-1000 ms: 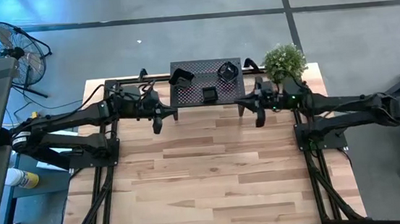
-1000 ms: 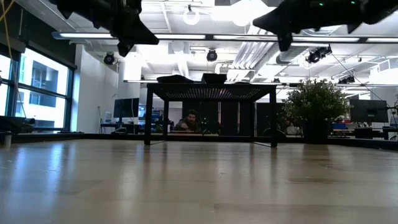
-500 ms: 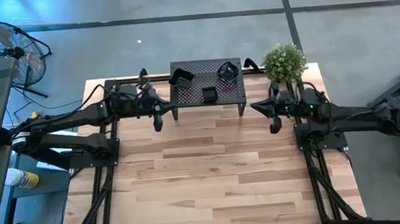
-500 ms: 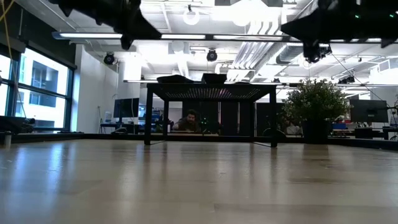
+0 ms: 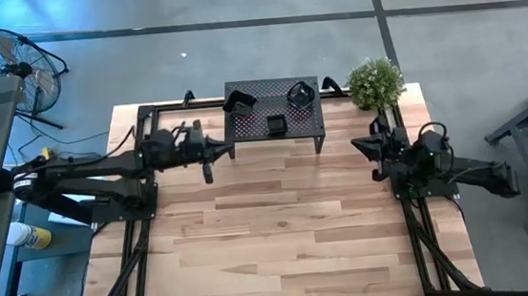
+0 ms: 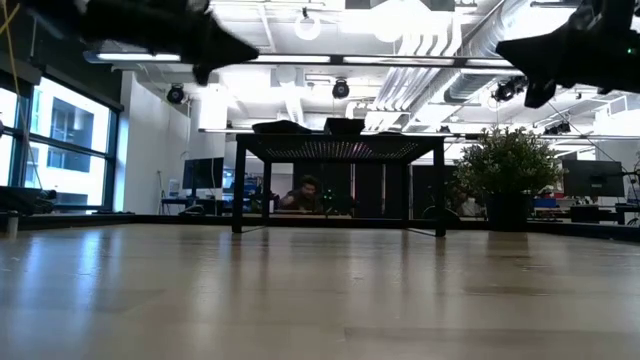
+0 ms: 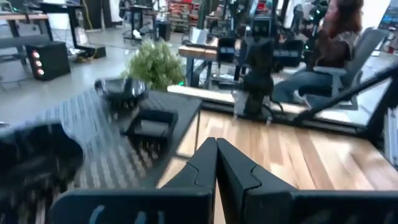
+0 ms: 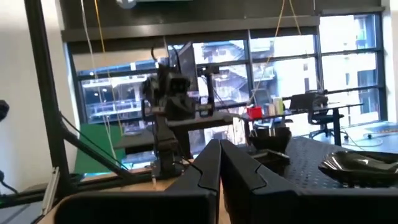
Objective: Pick & Place Mini shaped plates
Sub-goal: Return to Home Position
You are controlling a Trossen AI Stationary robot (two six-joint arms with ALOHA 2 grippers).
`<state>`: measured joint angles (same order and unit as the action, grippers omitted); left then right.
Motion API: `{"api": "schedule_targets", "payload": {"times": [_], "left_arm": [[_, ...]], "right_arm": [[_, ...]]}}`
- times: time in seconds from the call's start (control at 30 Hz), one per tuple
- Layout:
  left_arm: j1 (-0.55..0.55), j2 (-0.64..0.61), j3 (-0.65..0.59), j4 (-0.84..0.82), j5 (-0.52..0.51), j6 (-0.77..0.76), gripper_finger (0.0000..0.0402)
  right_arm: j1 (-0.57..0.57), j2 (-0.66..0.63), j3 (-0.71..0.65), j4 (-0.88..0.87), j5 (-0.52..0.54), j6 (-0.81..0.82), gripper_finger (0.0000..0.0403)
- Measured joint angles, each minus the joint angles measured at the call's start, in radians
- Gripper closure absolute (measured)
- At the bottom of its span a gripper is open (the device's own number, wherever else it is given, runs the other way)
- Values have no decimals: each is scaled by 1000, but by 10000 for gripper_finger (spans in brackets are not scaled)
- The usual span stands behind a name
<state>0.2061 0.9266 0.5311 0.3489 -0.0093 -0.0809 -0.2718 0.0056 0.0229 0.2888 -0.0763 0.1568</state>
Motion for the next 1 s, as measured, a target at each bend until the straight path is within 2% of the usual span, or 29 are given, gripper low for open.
{"api": "schedule_targets", "payload": {"times": [0.2, 0.4, 0.57, 0.7, 0.83, 1.0], "left_arm": [[3, -169, -139, -16, -4, -2, 400], [3, -452, -226, -208, -61, 3, 400], [3, -708, -262, -420, -157, 8, 400], [3, -912, -300, -584, -169, 8, 400], [3, -912, -324, -628, -153, 12, 400], [3, -922, -455, -462, -115, 0, 400]], "right_arm": [[0, 4, -10, -40, -7, 17, 400], [0, -5, -10, -41, -2, -4, 400], [0, -4, -10, -45, 26, -29, 400], [0, -5, -10, -94, 76, -36, 399], [-1, -4, -10, -124, 120, -59, 391], [-2, -2, -13, -160, 294, -81, 390]]}}
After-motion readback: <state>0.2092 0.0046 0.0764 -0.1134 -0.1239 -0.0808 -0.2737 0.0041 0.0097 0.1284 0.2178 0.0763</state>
